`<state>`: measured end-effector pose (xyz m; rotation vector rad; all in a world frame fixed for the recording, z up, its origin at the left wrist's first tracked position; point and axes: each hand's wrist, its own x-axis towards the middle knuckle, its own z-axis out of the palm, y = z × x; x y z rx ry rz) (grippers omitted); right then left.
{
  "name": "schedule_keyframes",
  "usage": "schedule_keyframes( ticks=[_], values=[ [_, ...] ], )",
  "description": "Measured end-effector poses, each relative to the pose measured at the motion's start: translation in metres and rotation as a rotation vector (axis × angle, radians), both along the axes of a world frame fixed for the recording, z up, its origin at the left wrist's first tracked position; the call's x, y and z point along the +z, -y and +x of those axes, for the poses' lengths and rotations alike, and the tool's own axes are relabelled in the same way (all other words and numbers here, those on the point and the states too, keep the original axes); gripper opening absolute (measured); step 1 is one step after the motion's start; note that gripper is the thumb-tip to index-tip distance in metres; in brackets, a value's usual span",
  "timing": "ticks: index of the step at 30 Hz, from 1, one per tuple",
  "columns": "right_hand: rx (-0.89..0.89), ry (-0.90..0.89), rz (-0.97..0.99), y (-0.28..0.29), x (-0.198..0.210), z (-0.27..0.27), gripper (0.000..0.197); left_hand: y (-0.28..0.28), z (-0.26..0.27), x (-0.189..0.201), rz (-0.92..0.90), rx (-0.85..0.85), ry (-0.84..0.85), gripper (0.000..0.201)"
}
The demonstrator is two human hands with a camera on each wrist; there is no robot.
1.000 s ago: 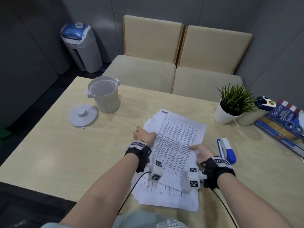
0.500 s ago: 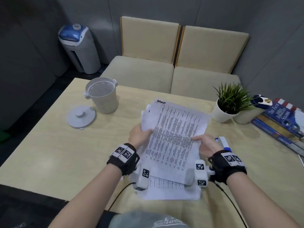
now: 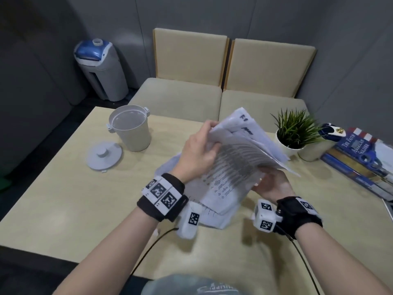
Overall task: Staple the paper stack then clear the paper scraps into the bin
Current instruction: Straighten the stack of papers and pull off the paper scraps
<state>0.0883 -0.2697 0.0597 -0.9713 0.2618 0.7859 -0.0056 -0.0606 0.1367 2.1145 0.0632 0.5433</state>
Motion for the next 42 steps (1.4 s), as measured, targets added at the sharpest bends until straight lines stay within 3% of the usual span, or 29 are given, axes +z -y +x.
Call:
schedule_keyframes(
  ticks=[4, 8, 10, 13, 18, 21, 29, 38, 42],
  values=[
    [0.022, 0.236, -0.027, -0.013, 0.039, 0.008, 0.024, -0.031, 0.007, 0.003, -0.413, 0.023, -0.007, 0.025],
    [-0.091, 0.491, -0.021, -0.037, 0.077, 0.01, 0.025, -0.028, 0.017, -0.001, -0.303, 0.339, 0.116, 0.043],
    [-0.139, 0.561, -0.036, -0.048, 0.082, 0.003, 0.025, -0.018, 0.018, -0.005, -0.245, 0.401, 0.239, 0.029],
    [-0.169, 0.549, 0.002, -0.059, 0.082, -0.01, 0.029, -0.006, 0.014, -0.017, -0.26, 0.377, 0.306, 0.039],
    [-0.079, 0.497, -0.026, -0.06, 0.056, -0.016, 0.021, -0.004, 0.01, -0.044, -0.365, 0.389, 0.188, 0.035],
    [-0.042, 0.474, -0.108, -0.056, 0.048, -0.016, 0.038, -0.008, 0.007, -0.054, -0.437, 0.378, 0.131, 0.042],
    [-0.183, 0.507, -0.248, -0.059, 0.055, 0.006, 0.036, -0.024, 0.014, -0.057, -0.521, 0.408, 0.103, 0.045],
    [-0.151, 0.525, -0.326, -0.069, 0.049, 0.011, 0.033, -0.031, 0.028, -0.073, -0.547, 0.416, -0.029, 0.038],
    [-0.1, 0.527, -0.419, -0.074, 0.038, 0.008, 0.022, -0.028, 0.033, -0.077, -0.406, 0.419, -0.049, 0.028]
  ],
)
